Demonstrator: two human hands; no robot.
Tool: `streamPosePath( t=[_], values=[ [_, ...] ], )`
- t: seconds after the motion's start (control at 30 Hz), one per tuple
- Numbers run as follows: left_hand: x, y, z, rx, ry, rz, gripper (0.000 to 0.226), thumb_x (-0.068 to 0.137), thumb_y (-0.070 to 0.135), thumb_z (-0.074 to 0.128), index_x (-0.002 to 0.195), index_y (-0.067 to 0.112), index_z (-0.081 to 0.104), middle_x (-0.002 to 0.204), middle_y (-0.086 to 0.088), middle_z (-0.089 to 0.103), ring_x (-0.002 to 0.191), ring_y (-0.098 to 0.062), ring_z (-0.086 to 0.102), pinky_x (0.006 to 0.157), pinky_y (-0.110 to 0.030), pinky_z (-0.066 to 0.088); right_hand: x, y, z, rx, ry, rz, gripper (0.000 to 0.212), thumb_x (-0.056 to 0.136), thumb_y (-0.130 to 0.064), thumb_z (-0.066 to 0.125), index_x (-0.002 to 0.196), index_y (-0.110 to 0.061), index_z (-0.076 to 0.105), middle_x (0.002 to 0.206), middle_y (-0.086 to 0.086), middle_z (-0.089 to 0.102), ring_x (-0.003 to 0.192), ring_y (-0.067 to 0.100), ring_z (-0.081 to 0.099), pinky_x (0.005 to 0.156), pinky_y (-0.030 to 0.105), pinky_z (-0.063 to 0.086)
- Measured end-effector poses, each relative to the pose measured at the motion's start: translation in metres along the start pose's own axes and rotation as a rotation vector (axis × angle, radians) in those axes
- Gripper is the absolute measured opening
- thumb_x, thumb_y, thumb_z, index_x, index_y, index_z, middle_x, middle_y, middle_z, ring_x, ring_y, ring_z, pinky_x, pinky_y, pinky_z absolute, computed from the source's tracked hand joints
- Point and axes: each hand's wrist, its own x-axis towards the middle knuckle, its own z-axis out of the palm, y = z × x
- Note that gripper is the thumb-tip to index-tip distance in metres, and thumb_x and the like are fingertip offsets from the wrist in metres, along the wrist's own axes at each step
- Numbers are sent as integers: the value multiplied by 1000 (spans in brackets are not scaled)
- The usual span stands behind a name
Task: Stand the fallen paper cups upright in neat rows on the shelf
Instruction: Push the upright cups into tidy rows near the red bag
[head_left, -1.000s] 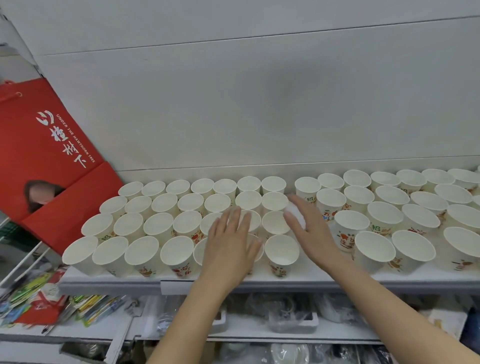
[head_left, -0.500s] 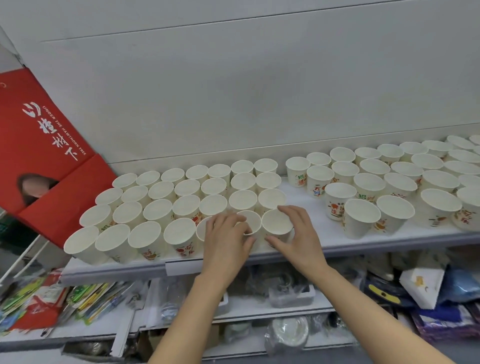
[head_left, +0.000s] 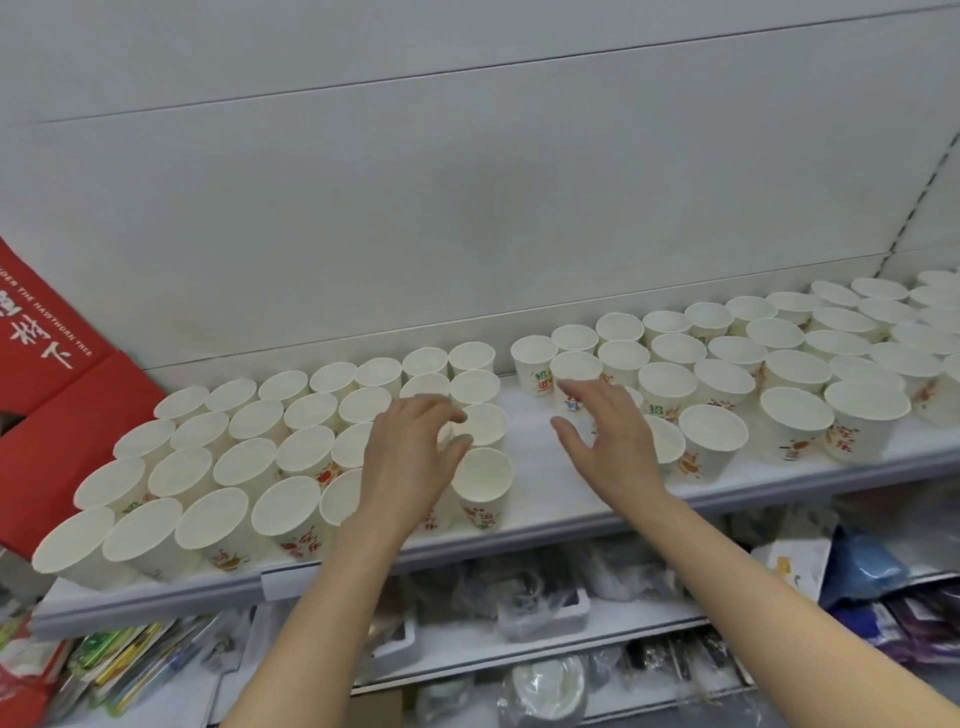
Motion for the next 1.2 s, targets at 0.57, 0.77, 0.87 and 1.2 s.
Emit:
streamPosePath(
  t=[0.57, 0.77, 0.87, 1.2],
  values=[
    [172, 43, 126, 530, -370, 102, 17, 83, 11, 57, 80, 26, 65, 86, -2, 67, 93, -24, 53, 74, -30, 21, 165, 135, 9, -361, -676, -83, 34, 86, -14, 52, 110, -33, 67, 99, 5, 52, 98, 27, 57, 72, 31, 41],
    [173, 34, 119, 597, -391, 154, 20, 84, 9, 57, 88, 25, 67, 92, 1, 69, 96, -22, 50, 76, -30, 20, 173, 132, 26, -390, -784, -96, 27, 77, -11, 53, 91, -27, 70, 81, 2, 46, 102, 25, 54, 64, 29, 33],
    [171, 38, 110, 496, -383, 144, 45, 81, 6, 57, 118, 31, 63, 115, 7, 65, 108, -21, 49, 86, -30, 27, 172, 131, 34, -330, -769, -58, 28, 75, -9, 54, 87, -27, 71, 88, 3, 60, 93, 27, 60, 65, 29, 43],
    [153, 55, 111, 235, -457, 216, 37, 96, 31, 45, 132, 33, 54, 129, 7, 60, 114, -27, 50, 94, -38, 38, 168, 132, 30, -258, -806, 44, 34, 80, -3, 48, 96, -18, 73, 104, 2, 71, 97, 24, 62, 78, 34, 51]
  ],
)
